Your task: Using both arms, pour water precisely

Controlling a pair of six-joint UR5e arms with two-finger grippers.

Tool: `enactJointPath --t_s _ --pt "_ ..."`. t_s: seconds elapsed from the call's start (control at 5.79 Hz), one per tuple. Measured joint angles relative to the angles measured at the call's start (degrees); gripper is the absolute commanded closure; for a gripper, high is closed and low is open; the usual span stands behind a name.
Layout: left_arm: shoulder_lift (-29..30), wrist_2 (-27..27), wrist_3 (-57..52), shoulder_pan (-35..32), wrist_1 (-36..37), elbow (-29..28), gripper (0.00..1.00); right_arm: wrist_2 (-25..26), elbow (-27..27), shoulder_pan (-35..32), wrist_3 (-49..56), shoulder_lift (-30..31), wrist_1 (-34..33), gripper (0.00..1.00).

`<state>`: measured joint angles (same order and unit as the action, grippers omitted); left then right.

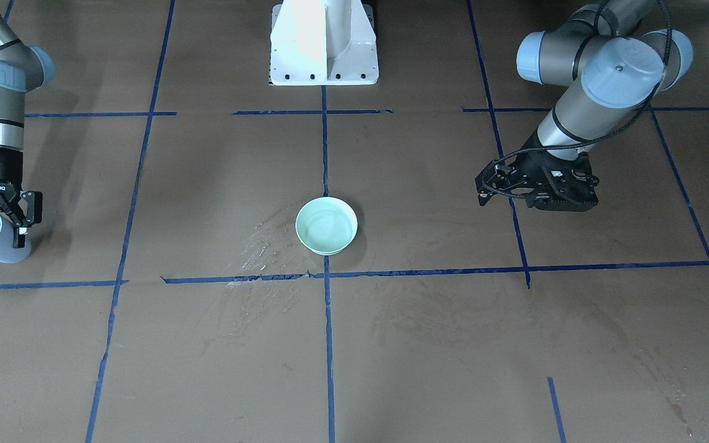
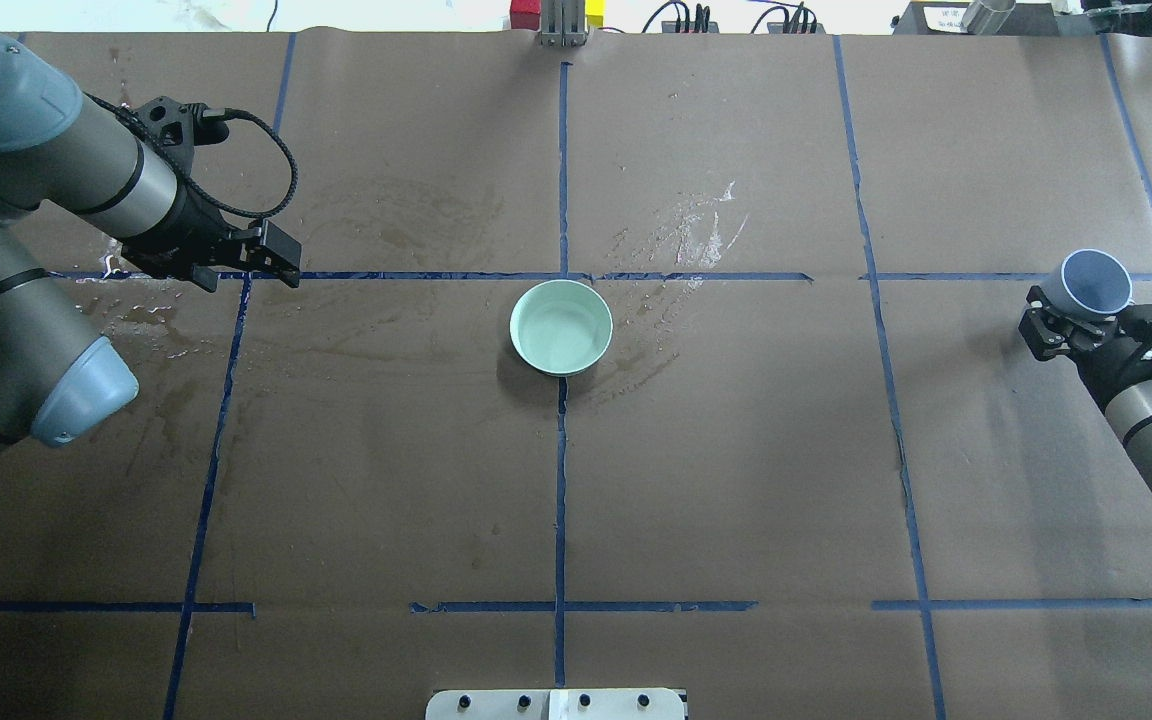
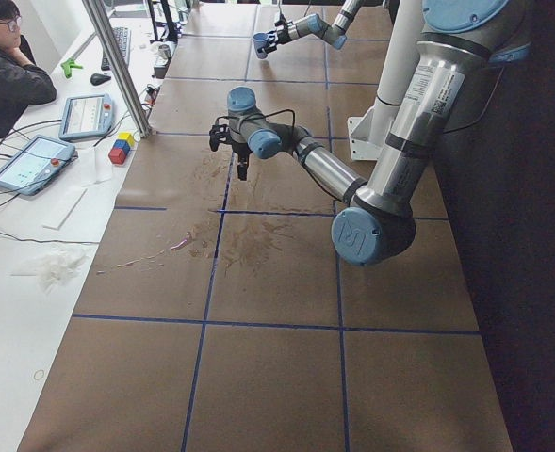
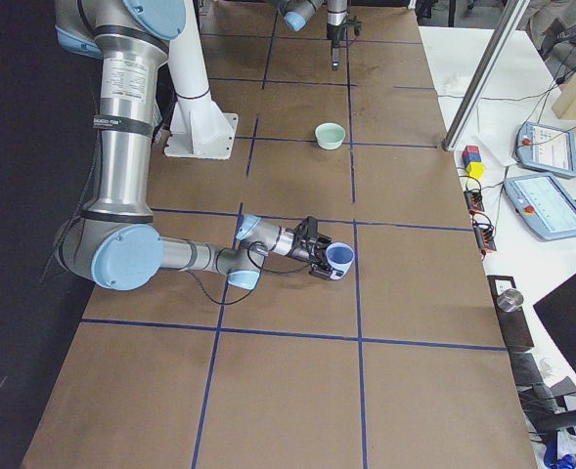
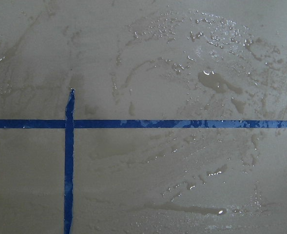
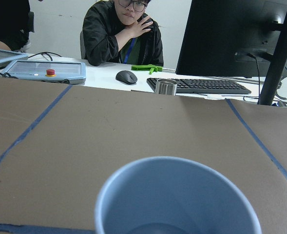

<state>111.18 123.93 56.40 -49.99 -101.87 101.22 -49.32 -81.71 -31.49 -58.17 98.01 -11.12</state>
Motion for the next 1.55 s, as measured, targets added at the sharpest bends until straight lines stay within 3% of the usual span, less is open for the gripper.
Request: enactJointPath --t_s 0.35,0.86,1.21,1.55 --pt "0.0 0.0 0.0 0.0 0.0 0.0 0.00 -0.3 -3.6 0.0 5.2 -0.6 -0.1 0.95" --pt "0.0 0.0 0.0 0.0 0.0 -0.1 0.00 -3.3 -10.8 0.2 19.5 -3.3 -1.3 1.00" --pt "0.0 0.1 0.0 0.0 0.0 -0.1 0.00 -4.2 -12.8 0.4 24.1 -9.0 -8.3 1.00" --pt "0.1 0.1 0.0 0.1 0.0 -0.1 0.00 -4.3 -18.3 1.8 32.7 -15.2 -21.7 1.00"
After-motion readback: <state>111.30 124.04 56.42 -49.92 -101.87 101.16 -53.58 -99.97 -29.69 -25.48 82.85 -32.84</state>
